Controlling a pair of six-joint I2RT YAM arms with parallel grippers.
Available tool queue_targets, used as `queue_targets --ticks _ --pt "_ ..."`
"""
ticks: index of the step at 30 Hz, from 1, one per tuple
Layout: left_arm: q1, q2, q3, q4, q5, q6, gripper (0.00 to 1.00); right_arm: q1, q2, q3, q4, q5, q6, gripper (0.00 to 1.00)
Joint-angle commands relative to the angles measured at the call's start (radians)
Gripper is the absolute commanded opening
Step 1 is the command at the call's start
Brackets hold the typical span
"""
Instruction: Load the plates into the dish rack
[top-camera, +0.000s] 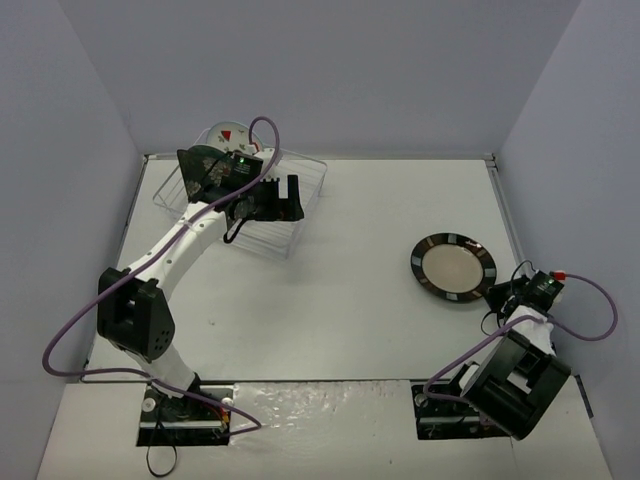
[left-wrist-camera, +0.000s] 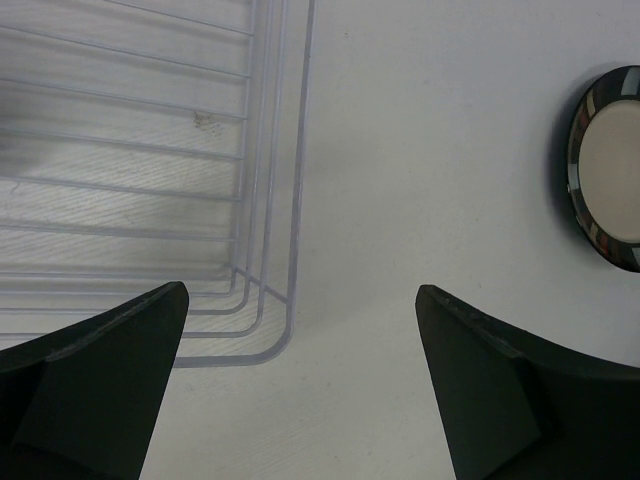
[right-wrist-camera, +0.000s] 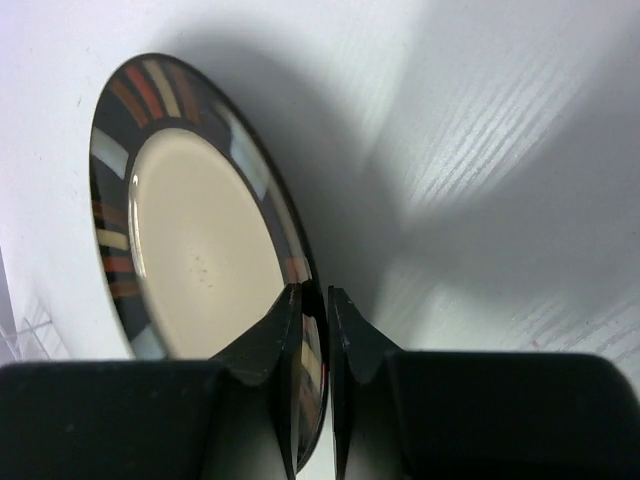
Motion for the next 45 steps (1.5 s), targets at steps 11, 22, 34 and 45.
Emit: queue_targets --ticks 11,22,34,45 --pt "0.000 -0.079 0.025 0.031 -0.030 0.015 0.97 0.050 -0.372 -0.034 0.370 -0.127 0.144 0.00" --pt "0.000 -0.094 0.016 0.034 -0.042 0.007 0.97 0.061 -0.358 0.018 0.697 -0.197 0.281 0.00" --pt "0.008 -0.221 -0.053 0.026 -0.152 -0.039 0.97 0.485 -0.112 0.400 0.827 0.027 0.131 0.00" --pt "0.155 -0.392 -0.220 -0.010 -0.202 -0.160 0.97 0.821 0.315 0.832 0.846 -0.047 0.050 0.00"
